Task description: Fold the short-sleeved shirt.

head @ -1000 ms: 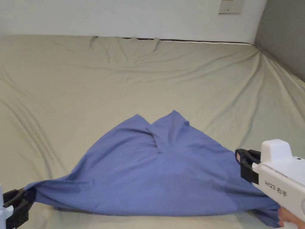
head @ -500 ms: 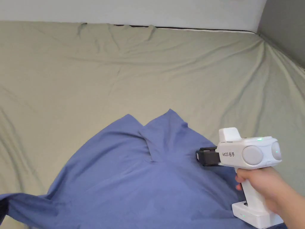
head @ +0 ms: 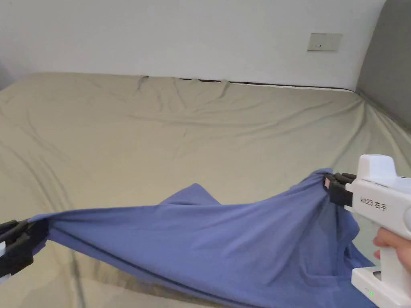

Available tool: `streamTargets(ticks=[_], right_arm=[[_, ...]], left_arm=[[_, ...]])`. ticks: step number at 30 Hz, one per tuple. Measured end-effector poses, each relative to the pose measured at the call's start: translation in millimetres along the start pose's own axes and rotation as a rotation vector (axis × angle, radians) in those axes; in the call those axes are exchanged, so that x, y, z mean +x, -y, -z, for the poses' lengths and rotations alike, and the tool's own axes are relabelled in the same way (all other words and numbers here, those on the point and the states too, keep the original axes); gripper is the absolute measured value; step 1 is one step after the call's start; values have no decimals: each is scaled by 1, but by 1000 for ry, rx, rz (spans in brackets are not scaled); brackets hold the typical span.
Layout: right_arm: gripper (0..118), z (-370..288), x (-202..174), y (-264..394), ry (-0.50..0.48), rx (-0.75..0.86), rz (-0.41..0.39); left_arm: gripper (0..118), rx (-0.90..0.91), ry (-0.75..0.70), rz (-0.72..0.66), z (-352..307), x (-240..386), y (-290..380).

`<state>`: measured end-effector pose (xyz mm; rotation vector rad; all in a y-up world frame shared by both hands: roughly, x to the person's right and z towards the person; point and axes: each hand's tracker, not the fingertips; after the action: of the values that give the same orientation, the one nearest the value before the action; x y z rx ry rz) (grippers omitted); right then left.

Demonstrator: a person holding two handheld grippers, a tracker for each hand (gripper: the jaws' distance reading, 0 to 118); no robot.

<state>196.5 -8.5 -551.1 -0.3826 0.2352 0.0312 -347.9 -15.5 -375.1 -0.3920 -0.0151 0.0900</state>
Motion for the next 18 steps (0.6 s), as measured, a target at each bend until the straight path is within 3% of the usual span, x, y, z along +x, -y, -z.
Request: streamTargets(ticks=[5,10,15,18], right_arm=[[2,-91,9,-75,64,209,3],[2,-138,31,-150,42,291,82],[2,-155,28,-219,85,405,-9],[2,-140,25,-251,117,446,-47]], left_arm=[[1,135,-24,77,-14,-1,-74],[1,200,-3,66,-17,3,-162],[1,234,-31,118,-5,14,-238],[1,239,-32,83,11,11,-277]])
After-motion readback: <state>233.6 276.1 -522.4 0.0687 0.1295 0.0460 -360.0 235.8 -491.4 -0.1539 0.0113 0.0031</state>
